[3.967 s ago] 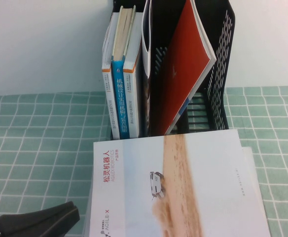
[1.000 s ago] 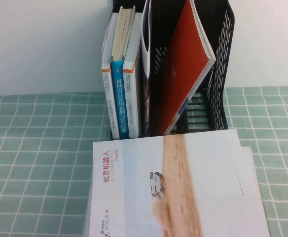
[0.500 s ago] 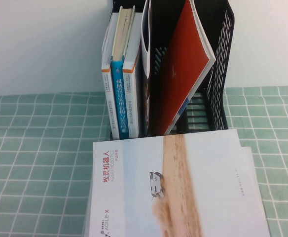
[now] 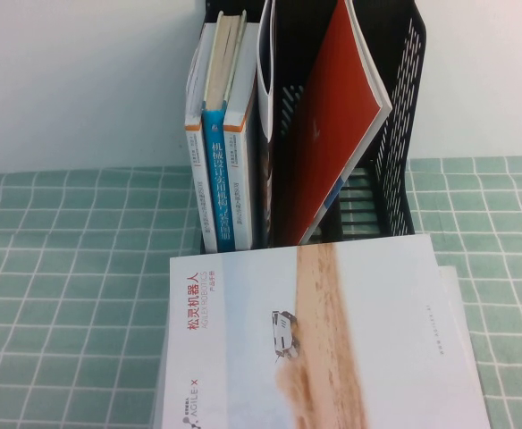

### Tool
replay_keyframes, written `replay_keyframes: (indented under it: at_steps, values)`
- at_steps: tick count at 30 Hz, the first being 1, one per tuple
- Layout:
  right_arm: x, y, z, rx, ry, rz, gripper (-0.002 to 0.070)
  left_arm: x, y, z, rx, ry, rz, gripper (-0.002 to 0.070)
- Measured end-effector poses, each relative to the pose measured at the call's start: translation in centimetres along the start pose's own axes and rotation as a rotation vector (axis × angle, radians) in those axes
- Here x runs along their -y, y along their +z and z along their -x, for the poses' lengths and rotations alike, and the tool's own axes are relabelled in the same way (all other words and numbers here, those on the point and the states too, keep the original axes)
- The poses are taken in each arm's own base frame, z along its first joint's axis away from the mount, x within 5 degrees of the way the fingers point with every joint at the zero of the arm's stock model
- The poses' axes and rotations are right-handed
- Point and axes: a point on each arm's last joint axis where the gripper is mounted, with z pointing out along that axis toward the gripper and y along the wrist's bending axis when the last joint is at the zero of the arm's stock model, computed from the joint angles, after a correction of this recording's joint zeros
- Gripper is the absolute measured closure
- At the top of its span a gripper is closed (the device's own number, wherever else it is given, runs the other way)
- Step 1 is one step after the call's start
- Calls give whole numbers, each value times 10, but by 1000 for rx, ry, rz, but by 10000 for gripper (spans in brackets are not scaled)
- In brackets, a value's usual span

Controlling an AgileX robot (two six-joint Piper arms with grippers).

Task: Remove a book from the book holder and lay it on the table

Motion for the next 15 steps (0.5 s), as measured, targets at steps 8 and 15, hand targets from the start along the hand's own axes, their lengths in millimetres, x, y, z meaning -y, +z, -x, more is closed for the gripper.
replay_keyframes:
  at_steps: [8,15]
  values:
    - [-1,0,-3,-31,6,8,678,0,0,0,0,0,0,678]
    - [-1,0,-3,-31,7,9,678,0,0,0,0,0,0,678]
